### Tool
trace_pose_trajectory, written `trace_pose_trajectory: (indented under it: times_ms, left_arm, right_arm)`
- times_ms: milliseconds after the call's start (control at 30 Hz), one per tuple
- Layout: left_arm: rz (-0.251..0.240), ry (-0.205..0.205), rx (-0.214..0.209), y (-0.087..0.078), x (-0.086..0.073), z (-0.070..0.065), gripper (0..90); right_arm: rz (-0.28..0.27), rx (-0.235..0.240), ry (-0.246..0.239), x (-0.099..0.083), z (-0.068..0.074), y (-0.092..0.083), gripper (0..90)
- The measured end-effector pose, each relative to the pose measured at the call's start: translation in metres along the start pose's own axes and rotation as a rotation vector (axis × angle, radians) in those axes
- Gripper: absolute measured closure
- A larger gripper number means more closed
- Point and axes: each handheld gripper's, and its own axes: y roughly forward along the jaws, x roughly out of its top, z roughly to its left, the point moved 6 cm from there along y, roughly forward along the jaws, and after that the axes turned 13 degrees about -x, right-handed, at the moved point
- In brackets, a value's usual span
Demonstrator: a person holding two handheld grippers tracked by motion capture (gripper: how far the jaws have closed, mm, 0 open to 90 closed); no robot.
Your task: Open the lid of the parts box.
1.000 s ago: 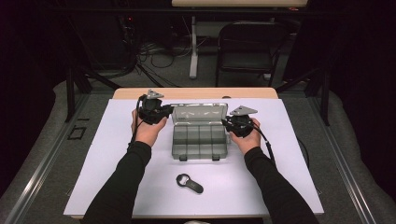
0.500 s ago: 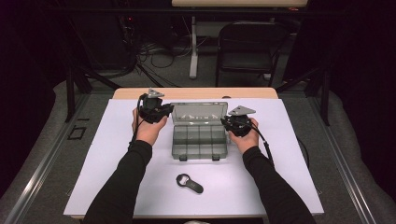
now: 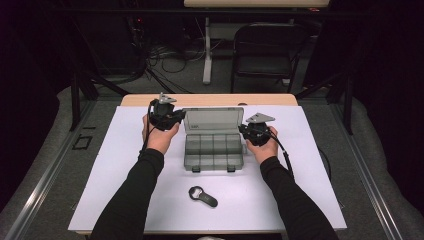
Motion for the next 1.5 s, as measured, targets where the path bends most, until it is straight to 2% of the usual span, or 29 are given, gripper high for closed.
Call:
trace_pose_trajectory:
  times_ms: [233,467,633,833,900,1167,1367,1500]
  left_arm:
    - [-0.006,-0.015,0.008,0.001,0.001,0.002,81.5]
    - [-0.009,-0.022,0.008,0.000,0.001,0.002,75.6]
    - [-0.013,-0.033,-0.020,0.000,-0.002,-0.002,66.7]
    - [0.017,-0.026,-0.022,0.002,-0.012,-0.004,62.9]
    - [0.025,-0.025,-0.025,0.002,-0.017,-0.003,62.8]
    - [0.063,-0.074,-0.035,0.008,-0.032,0.002,65.6]
    - [0.093,-0.090,-0.048,0.013,-0.039,0.000,69.9]
    - [0.118,-0.114,-0.051,0.019,-0.047,-0.002,72.9]
  right_arm:
    - [0.006,0.001,0.019,0.000,0.000,0.000,84.6]
    - [0.018,0.001,0.037,0.000,-0.001,0.000,84.8]
    - [0.024,0.003,0.034,0.001,-0.001,-0.001,84.9]
    - [0.029,-0.001,0.035,0.001,0.000,-0.001,84.9]
    - [0.031,0.001,0.037,0.001,-0.001,-0.001,84.9]
    - [0.032,0.000,0.037,0.001,-0.001,-0.001,84.9]
    - [0.030,0.001,0.041,0.001,-0.001,-0.001,84.9]
    - [0.029,0.002,0.040,0.001,0.000,-0.001,84.8]
